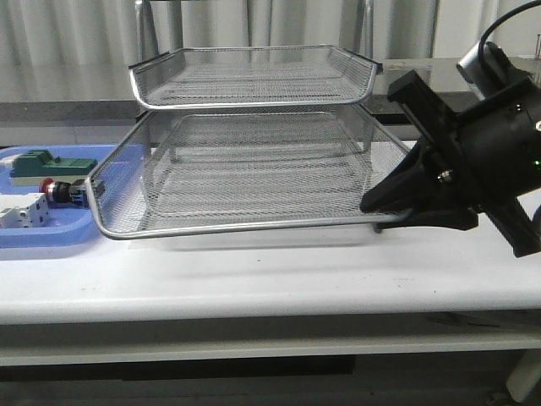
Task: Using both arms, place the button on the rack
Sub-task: 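Grip the middle mesh tray and pull it out toward the robot, then release the tray and raise the right gripper away, then lower the left gripper onto the red push button in the blue tray, then close the left gripper on the button's blue contact block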
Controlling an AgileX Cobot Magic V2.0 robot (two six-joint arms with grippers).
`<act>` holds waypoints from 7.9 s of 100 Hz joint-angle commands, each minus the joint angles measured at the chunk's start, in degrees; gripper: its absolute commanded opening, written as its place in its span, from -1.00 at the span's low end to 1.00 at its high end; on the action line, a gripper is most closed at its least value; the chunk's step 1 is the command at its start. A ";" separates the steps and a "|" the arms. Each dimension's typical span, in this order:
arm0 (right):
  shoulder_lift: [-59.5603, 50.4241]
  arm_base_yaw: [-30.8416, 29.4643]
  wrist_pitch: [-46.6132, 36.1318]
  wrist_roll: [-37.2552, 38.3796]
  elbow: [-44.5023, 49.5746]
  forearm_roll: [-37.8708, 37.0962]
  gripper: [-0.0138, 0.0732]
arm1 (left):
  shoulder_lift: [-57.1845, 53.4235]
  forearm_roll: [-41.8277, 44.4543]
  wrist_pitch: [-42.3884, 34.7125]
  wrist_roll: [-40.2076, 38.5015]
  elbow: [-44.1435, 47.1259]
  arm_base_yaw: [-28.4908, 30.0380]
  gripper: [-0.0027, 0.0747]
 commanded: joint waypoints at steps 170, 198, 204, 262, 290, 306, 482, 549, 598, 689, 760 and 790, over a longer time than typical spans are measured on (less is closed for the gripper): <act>-55.70 0.02 23.89 63.50 -7.48 -100.03 0.44 | -1.89 -0.03 -4.38 -0.43 1.88 0.05 -0.98; -60.03 0.02 23.29 63.50 -7.48 -100.03 -0.34 | -1.89 -0.03 -4.38 -0.43 1.88 0.05 -0.98; -60.08 0.02 23.29 63.50 -7.48 -100.03 -0.53 | -1.89 -0.03 -4.38 -0.43 1.88 0.05 -0.98; -60.08 0.02 23.49 63.50 -7.48 -100.03 -0.84 | -1.89 -0.03 -4.38 -0.43 1.88 0.05 -0.98; -60.08 0.02 23.49 63.50 -7.48 -100.03 -0.84 | -1.89 -0.03 -4.38 -0.43 1.88 0.05 -0.98; -60.08 0.02 23.49 63.50 -7.48 -100.03 -0.84 | -1.89 -0.03 -4.82 -0.43 1.88 0.05 -0.98; -60.08 0.02 23.49 63.50 -7.48 -100.03 -0.84 | 73.45 -6.30 48.38 16.72 -70.70 0.05 -0.26; -60.08 0.02 23.49 63.50 -7.48 -100.03 -0.84 | 76.07 -9.26 38.64 25.88 -72.93 0.05 0.68; -60.08 0.02 23.49 63.50 -7.48 -100.03 -0.84 | 104.77 -11.24 53.92 43.07 -100.88 0.05 0.68; -60.08 0.02 23.62 63.50 -7.48 -100.03 -0.84 | 129.17 -16.15 54.99 55.49 -116.50 -2.22 0.67; -60.08 0.02 23.68 63.50 -7.48 -100.03 -0.84 | 132.95 -15.04 54.95 55.49 -118.84 -2.63 0.67; -60.08 0.02 23.68 63.50 -7.48 -100.03 -0.84 | 132.95 -14.37 55.76 55.49 -118.84 -1.62 0.67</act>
